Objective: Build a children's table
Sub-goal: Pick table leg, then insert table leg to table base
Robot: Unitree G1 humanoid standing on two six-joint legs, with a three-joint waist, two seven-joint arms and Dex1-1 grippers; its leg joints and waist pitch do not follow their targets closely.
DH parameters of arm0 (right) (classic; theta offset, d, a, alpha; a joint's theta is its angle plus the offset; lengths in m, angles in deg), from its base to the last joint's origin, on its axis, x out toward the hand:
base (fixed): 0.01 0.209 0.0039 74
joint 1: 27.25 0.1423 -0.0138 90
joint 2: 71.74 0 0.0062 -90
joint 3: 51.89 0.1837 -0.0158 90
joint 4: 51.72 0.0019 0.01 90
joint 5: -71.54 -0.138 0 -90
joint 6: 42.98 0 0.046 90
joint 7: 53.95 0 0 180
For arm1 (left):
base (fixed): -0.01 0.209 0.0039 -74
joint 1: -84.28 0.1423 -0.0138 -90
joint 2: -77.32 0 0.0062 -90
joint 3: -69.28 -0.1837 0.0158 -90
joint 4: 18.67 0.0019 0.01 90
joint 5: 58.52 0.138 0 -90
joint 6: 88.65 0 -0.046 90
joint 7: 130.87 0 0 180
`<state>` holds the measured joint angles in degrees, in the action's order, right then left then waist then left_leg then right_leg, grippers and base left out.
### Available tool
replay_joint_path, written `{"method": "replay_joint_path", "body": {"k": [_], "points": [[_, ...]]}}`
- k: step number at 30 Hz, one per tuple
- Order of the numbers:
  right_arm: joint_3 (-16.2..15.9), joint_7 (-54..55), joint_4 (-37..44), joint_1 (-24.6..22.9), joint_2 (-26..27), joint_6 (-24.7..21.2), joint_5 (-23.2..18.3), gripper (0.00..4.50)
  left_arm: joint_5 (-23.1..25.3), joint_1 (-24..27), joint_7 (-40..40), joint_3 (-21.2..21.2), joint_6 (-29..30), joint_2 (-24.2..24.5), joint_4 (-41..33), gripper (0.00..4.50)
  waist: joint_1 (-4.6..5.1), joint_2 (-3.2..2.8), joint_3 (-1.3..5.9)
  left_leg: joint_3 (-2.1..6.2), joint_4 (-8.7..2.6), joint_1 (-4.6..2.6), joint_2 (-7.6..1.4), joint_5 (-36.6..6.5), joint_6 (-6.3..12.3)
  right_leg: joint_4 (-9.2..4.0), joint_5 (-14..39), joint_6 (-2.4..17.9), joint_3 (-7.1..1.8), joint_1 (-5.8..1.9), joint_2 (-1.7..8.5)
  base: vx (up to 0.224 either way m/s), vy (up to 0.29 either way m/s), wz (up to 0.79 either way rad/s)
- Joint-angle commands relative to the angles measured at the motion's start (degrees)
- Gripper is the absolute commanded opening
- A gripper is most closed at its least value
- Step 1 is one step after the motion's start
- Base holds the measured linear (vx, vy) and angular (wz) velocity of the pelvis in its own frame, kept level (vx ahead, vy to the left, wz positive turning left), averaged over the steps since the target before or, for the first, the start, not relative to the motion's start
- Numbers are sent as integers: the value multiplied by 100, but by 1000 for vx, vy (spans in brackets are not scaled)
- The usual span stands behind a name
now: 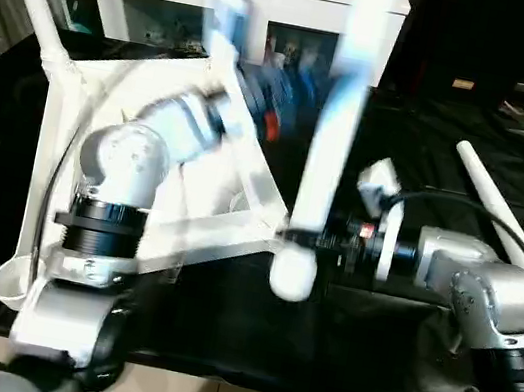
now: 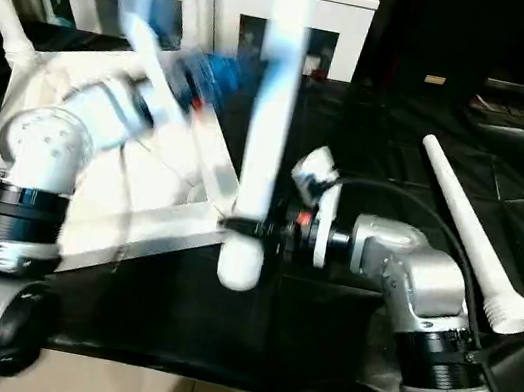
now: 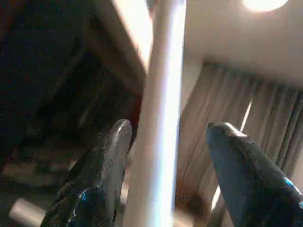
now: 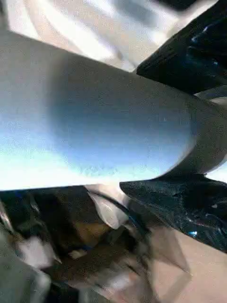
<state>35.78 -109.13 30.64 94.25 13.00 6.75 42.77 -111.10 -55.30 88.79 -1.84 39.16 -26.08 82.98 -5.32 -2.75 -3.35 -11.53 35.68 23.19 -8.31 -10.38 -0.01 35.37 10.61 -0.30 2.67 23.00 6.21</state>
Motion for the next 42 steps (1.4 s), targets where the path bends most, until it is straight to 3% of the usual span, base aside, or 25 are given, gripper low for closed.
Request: {"method": "replay_joint_path", "body": {"k": [1,2,3,4,5,6,7,9,11,14,16,17,18,20,26,36,37,41,42], "points": [[262,352,-76,49,48,313,76,184,-239,-12,-131,211,-74,1,-100,292,-24,95,468,194,-400,-171,-392,-782,326,-328,597,1657,-156,-267,270,0,0,0],[321,522,-144,62,84,431,149,184,-215,26,-122,244,-67,38,-122,292,-24,95,468,194,-400,-171,-392,-782,326,-328,597,1657,-156,-267,270,0,0,0],[477,1132,-366,78,167,882,475,184,138,215,-89,203,-84,242,-210,292,2,77,460,204,-431,-175,-400,-796,235,-346,716,1521,-157,-241,252,0,0,0],[462,1358,-424,44,148,1106,679,184,706,388,-32,-114,-257,460,-246,292,2,77,460,204,-431,-175,-400,-796,235,-346,716,1521,-157,-241,252,0,0,0],[440,1501,-450,11,124,1249,825,184,1168,524,6,-391,-409,628,-271,292,13,70,456,224,-451,-182,-416,-821,185,-356,810,1372,-158,-241,248,0,0,0],[419,1732,-453,-62,70,1304,1029,184,1972,783,28,-1002,-683,963,-247,292,44,88,447,215,-469,-189,-415,-825,167,-380,1021,1049,-182,-235,230,0,0,0],[433,1866,-433,-154,33,1341,1148,184,2778,1058,59,-1669,-1006,1318,-213,292,23,113,454,231,-467,-196,-415,-822,141,-390,1075,950,-185,-234,245,0,0,0],[470,1815,-382,-253,29,1524,1166,184,3364,1270,131,-2215,-1354,1609,-167,292,2,116,466,231,-481,-206,-436,-818,117,-381,1081,789,-203,-222,264,0,0,0],[460,1809,-217,-400,-12,1576,1226,184,3946,1549,413,-2973,-1819,1991,-37,292,-5,109,486,227,-479,-204,-436,-724,93,-350,803,904,-191,-218,252,0,0,0],[495,1999,-147,-492,19,1554,1281,184,4120,1746,751,-3517,-2048,2125,259,292,10,94,478,197,-478,-206,-412,-660,91,-299,365,1207,-179,-201,237,0,0,0],[503,2038,-159,-502,36,1559,1275,184,4185,1760,815,-3625,-2132,2135,365,292,16,94,460,193,-488,-193,-408,-861,67,-317,483,1297,-190,-217,263,0,0,0],[537,2077,-174,-503,69,1519,1215,184,4247,1782,895,-3700,-2097,2161,407,292,23,101,450,191,-496,-192,-410,-943,58,-331,573,1302,-193,-220,272,0,0,0],[526,2060,-126,-526,76,1456,1165,184,4304,1801,982,-3776,-2048,2196,454,257,31,94,441,196,-504,-198,-412,-1095,23,-347,753,1292,-198,-220,279,0,0,0],[492,1965,3,-599,80,1333,1061,184,4445,1827,1066,-3893,-1914,2247,535,257,40,100,432,204,-516,-201,-415,-1219,-9,-360,929,1238,-208,-222,275,0,0,0],[327,1871,331,-843,91,1225,1107,184,4693,1802,1163,-4012,-2110,2345,847,193,50,47,444,213,-529,-219,-421,-1317,-85,-350,803,1265,-201,-196,258,0,0,0],[246,1827,424,-892,74,1181,1073,184,4963,1714,1239,-4091,-2041,2365,1145,115,42,58,442,217,-535,-210,-423,-1353,-106,-345,715,1325,-206,-207,282,0,0,0],[242,1822,437,-882,78,1163,1068,184,5045,1688,1229,-4107,-2133,2360,1251,89,44,59,441,215,-534,-211,-422,-1348,-96,-349,728,1321,-206,-204,282,0,0,0],[237,1806,444,-871,77,1152,1061,184,5068,1650,1233,-4110,-2208,2351,1361,68,46,61,436,221,-543,-215,-429,-1445,-124,-361,864,1295,-209,-199,288,0,0,0],[232,1792,427,-857,69,1158,1058,184,5102,1632,1311,-4132,-2226,2368,1402,45,47,62,433,222,-546,-215,-430,-1464,-133,-365,886,1292,-210,-198,288,0,0,0]]}}
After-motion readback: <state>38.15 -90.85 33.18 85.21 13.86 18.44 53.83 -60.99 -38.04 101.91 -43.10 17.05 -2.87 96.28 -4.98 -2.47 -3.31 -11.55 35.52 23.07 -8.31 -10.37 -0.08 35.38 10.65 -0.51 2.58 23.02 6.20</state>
